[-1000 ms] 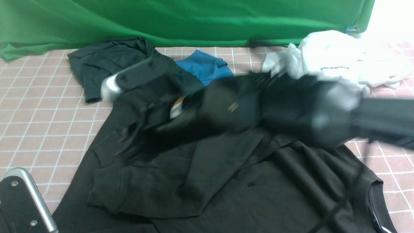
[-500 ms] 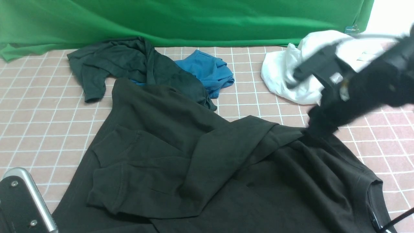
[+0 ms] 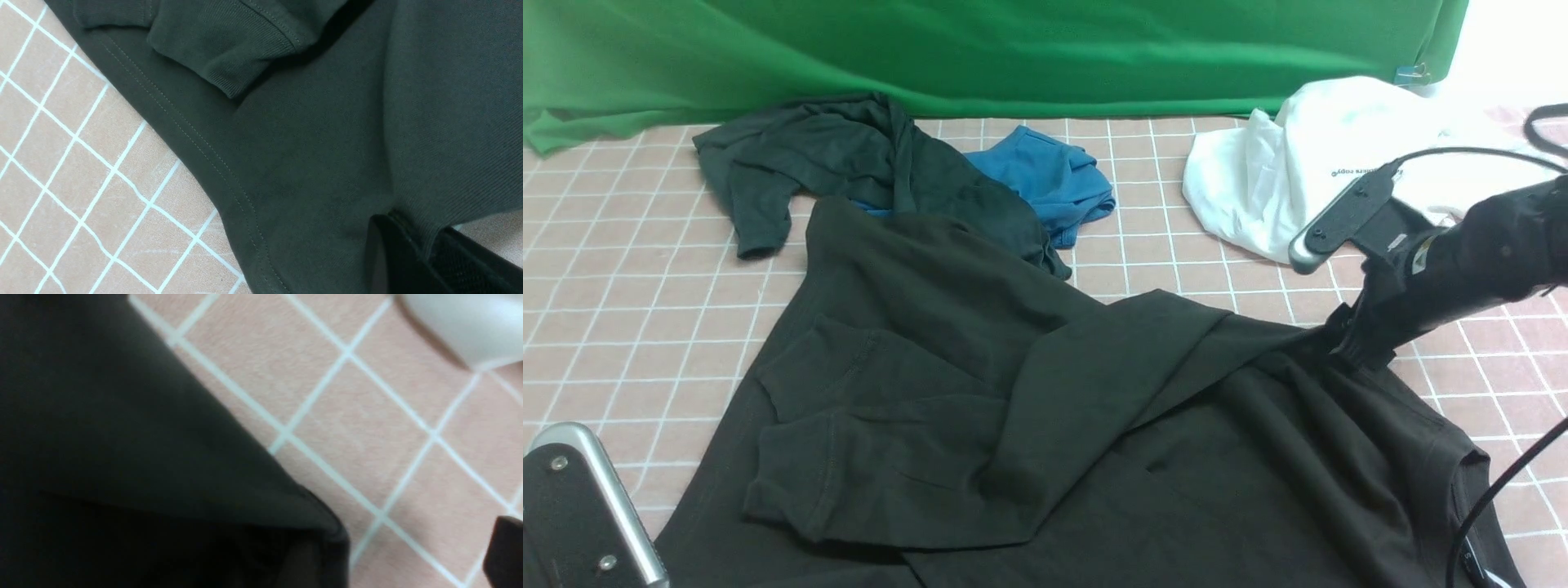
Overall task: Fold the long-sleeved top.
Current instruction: Use both arms simultaneously to clamp the lower edge of the clothing fabric
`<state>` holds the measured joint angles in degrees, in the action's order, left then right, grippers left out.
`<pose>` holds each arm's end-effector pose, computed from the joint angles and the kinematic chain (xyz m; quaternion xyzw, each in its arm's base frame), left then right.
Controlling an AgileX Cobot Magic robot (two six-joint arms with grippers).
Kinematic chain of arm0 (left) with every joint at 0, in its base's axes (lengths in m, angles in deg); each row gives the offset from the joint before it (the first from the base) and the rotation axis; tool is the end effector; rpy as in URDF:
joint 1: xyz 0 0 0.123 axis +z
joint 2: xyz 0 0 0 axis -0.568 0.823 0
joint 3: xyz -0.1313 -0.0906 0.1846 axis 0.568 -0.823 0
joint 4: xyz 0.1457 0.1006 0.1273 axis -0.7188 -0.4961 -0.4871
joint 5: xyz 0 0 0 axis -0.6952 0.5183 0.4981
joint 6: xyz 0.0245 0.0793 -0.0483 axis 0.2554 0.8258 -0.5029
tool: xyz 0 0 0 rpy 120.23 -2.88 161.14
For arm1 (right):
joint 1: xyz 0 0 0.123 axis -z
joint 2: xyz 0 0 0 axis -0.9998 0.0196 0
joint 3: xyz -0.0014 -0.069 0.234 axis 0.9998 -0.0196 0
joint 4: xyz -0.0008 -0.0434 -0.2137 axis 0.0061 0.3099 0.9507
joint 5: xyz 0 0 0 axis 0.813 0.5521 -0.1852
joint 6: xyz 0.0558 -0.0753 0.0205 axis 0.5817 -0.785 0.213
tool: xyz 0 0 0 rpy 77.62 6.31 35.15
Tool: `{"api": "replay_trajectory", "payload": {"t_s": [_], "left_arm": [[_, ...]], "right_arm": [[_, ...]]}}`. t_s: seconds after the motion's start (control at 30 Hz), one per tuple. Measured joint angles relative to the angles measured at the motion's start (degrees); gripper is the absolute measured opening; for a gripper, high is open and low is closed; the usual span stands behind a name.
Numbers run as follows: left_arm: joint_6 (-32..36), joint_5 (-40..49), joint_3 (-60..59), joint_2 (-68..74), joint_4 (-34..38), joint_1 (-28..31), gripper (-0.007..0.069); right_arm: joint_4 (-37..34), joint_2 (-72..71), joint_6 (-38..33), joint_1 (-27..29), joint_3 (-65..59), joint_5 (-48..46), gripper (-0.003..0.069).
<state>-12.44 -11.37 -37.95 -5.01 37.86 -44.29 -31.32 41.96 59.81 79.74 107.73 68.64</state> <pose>0.0858 -0.0190 0.2188 0.4435 0.8627 0.0503 0.2376 0.3243 0.0492 0.1316 -0.3272 0.9120 -0.0609 0.2395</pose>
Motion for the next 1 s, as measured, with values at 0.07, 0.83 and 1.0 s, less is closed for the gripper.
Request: {"api": "replay_trajectory", "payload": {"t_s": [0.07, 0.83, 1.0], "left_arm": [[0.0, 0.0, 0.0, 0.0, -0.2, 0.0, 0.0036], [0.0, -0.6, -0.3, 0.0, -0.2, 0.0, 0.0036], [0.0, -0.6, -0.3, 0.0, -0.3, 0.0, 0.0036]], "right_arm": [[-0.4, 0.2, -1.2, -0.5, 0.1, 0.2, 0.0524], [-1.0, 1.6, -4.0, -5.2, 0.5, 2.0, 0.0197], [-1.0, 1.5, -4.1, -4.8, 0.5, 3.6, 0.0048]]}}
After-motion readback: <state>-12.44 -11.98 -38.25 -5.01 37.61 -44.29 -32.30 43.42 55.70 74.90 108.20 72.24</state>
